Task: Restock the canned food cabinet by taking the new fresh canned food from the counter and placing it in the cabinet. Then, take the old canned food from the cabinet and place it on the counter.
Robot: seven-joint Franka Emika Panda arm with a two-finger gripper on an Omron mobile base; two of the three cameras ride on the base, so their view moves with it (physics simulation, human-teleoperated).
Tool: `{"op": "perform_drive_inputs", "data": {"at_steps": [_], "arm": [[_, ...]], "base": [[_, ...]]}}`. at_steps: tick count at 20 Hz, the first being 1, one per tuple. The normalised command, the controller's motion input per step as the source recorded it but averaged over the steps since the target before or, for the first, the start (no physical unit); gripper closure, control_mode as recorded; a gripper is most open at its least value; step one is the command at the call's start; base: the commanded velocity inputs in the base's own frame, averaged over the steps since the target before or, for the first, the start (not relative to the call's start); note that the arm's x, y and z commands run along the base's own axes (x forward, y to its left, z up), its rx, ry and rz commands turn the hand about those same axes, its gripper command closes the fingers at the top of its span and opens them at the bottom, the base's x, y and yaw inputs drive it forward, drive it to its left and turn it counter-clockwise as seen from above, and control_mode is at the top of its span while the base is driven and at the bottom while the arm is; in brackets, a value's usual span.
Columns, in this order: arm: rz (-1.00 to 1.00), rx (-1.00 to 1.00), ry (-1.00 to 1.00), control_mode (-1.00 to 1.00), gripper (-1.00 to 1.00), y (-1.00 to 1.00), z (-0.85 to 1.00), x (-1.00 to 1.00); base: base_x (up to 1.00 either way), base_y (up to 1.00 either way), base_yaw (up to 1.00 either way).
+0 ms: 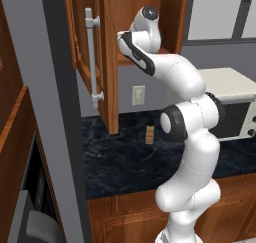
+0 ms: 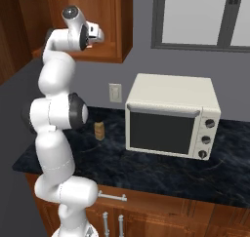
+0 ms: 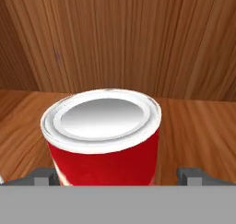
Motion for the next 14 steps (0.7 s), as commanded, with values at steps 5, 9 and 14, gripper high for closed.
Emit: {"op": "perform_drive_inputs", "data": {"at_steps": [5, 9, 14], "arm": [[0.0, 0.0, 0.0, -1.0, 1.0, 0.0, 0.0, 0.09], [0.0, 0.0, 0.01, -1.0, 1.0, 0.0, 0.0, 0.0], [0.0, 0.0, -0.01, -1.0, 1.0, 0.0, 0.0, -0.18]], "base": [[0.0, 0.0, 0.0], [0.0, 0.0, 0.0], [0.0, 0.0, 0.0]]}}
